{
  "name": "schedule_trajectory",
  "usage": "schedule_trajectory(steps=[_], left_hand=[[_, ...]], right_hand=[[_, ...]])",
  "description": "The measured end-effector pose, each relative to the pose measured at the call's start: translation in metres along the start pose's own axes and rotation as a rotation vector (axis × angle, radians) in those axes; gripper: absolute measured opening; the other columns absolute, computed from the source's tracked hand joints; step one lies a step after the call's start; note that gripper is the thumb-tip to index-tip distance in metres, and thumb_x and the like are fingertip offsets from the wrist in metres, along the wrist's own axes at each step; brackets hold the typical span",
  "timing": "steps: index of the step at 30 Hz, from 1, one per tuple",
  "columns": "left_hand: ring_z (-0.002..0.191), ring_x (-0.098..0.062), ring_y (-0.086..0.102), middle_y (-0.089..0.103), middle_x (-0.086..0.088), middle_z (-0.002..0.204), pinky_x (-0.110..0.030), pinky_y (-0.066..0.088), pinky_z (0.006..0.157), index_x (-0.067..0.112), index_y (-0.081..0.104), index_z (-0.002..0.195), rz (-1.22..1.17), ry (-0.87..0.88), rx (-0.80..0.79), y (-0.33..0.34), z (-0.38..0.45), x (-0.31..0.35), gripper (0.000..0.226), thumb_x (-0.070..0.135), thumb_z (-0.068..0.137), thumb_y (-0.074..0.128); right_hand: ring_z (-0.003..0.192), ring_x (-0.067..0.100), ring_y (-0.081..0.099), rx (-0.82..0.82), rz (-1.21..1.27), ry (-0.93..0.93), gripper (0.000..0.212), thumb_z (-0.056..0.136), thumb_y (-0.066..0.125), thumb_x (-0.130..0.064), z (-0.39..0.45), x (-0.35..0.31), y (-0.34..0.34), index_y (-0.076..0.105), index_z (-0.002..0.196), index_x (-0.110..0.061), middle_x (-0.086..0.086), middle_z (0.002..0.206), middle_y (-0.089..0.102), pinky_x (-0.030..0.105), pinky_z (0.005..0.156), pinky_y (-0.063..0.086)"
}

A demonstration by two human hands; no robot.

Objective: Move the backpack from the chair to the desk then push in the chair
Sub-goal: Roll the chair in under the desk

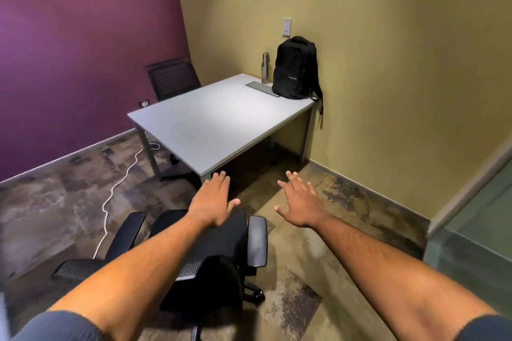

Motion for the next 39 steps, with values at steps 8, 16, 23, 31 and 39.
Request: schedule_trajectory(steps=[8, 16, 23, 31, 39], left_hand=[[0.159, -0.03, 0.0, 0.0, -0.014, 0.172, -0.045, 0.009, 0.13, 0.004, 0.007, 0.163, 0.011, -0.023, -0.039, 0.024, -0.054, -0.041, 0.081, 0.056, 0.106, 0.032], [0.159, -0.029, 0.0, -0.001, -0.014, 0.172, -0.044, 0.008, 0.13, 0.005, 0.006, 0.163, -0.011, 0.01, -0.059, 0.038, -0.104, -0.125, 0.08, 0.056, 0.107, 0.032], [0.16, -0.028, 0.0, 0.0, -0.013, 0.172, -0.042, 0.006, 0.129, 0.006, 0.006, 0.163, -0.028, 0.006, -0.119, 0.068, -0.154, -0.218, 0.081, 0.057, 0.106, 0.034], [0.159, -0.029, 0.003, 0.004, -0.014, 0.172, -0.043, 0.009, 0.129, 0.004, 0.006, 0.163, -0.058, -0.016, -0.203, 0.104, -0.187, -0.261, 0.083, 0.056, 0.106, 0.036], [0.16, -0.026, 0.005, 0.007, -0.011, 0.172, -0.041, 0.008, 0.13, 0.007, 0.005, 0.163, -0.133, 0.031, -0.252, 0.128, -0.178, -0.268, 0.087, 0.062, 0.103, 0.038]], right_hand=[[0.165, 0.027, 0.0, -0.006, -0.014, -0.047, 0.082, 0.098, 0.061, -0.057, -0.027, -0.065, 0.015, 0.026, 0.165, -0.026, 0.006, 0.178, 0.004, 0.056, 0.13, 0.012], [0.165, 0.027, -0.002, -0.035, 0.005, 0.007, 0.082, 0.1, 0.061, -0.055, -0.044, -0.15, 0.046, 0.025, 0.166, -0.023, 0.007, 0.179, 0.002, 0.055, 0.131, 0.01], [0.165, 0.027, -0.001, -0.071, 0.028, 0.024, 0.082, 0.1, 0.057, -0.058, -0.052, -0.232, 0.093, 0.024, 0.166, -0.021, 0.008, 0.178, 0.001, 0.055, 0.13, 0.011], [0.165, 0.024, -0.002, -0.158, 0.058, 0.044, 0.08, 0.102, 0.049, -0.062, -0.07, -0.277, 0.142, 0.024, 0.167, -0.022, 0.006, 0.179, 0.004, 0.052, 0.131, 0.007], [0.164, 0.021, 0.012, -0.204, 0.038, 0.01, 0.075, 0.107, 0.032, -0.064, -0.059, -0.277, 0.172, 0.031, 0.165, -0.015, 0.006, 0.175, 0.025, 0.045, 0.131, 0.008]])
Point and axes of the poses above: each hand's wrist, its own z-axis towards the middle knuckle, its own y-axis out of the palm, x = y × z, the point moved 5 cm from there along z, towards the middle knuckle
